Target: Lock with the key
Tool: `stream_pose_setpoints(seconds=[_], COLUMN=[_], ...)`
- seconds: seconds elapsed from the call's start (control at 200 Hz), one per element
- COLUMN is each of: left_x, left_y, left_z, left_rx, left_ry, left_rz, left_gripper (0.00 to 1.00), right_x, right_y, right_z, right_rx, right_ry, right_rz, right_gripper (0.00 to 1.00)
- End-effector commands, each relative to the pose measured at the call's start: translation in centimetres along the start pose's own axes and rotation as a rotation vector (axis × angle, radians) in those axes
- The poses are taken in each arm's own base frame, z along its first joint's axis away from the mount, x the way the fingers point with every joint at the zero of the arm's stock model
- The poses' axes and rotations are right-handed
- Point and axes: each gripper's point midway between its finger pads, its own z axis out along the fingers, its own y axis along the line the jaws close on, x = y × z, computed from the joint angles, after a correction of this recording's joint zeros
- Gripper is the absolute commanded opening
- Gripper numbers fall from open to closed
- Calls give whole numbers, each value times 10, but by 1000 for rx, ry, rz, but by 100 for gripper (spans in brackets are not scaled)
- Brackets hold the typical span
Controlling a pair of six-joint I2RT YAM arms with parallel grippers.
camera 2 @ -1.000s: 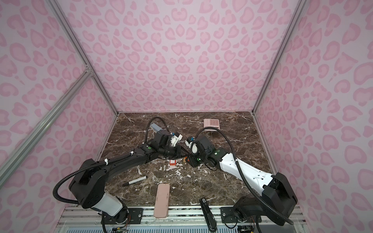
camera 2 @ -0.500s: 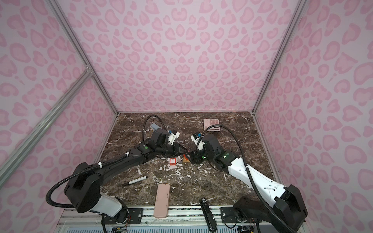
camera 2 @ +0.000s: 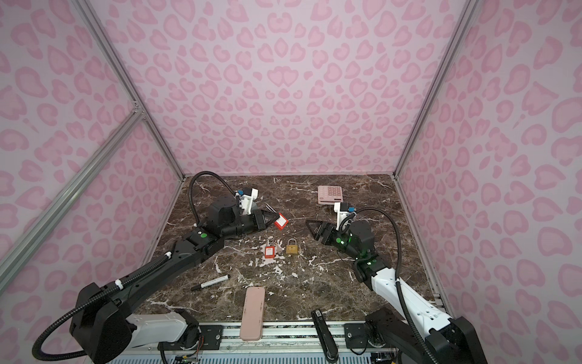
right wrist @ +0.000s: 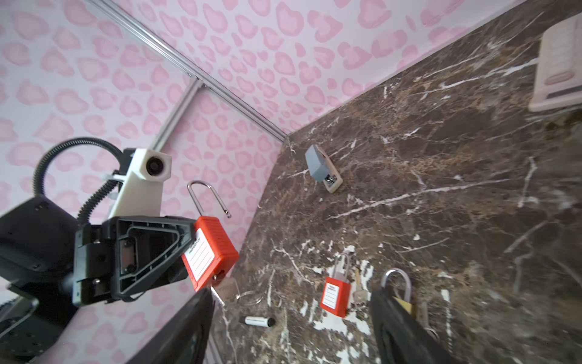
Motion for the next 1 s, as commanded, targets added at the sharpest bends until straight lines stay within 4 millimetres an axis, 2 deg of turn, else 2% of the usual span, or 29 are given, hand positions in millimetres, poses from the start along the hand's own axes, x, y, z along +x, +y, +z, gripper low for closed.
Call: stream_pose_setpoints(seconds=[0.0,0.195,0.22,0.305,0.64,0.995], left_x=[-22,-31,-36,-37,-37,-36], left_y=[-19,-7,-11,-8,-13,-12], left_z=[-13,-31,-33,-38,-42,-44], left_rx=[54,35,59,72,94,92], left_ry=[-108,-200,-225,-244,-227,-232], left_rz=[30,-13,-15,-39,-38,-33], left_gripper=[3,3,3,3,3,3], right_x=[-19,-1,1,7,25,31], right_y=[46,70,73,79,97,116], right_z=[2,28,31,41,74,87], right_rx=[-197,-281,-298,-349,-465,-630], right_ry=[-63,32,36,54,126,138], right_rz=[72,107,119,161,253,395], right_gripper=[80,81,82,88,94,92])
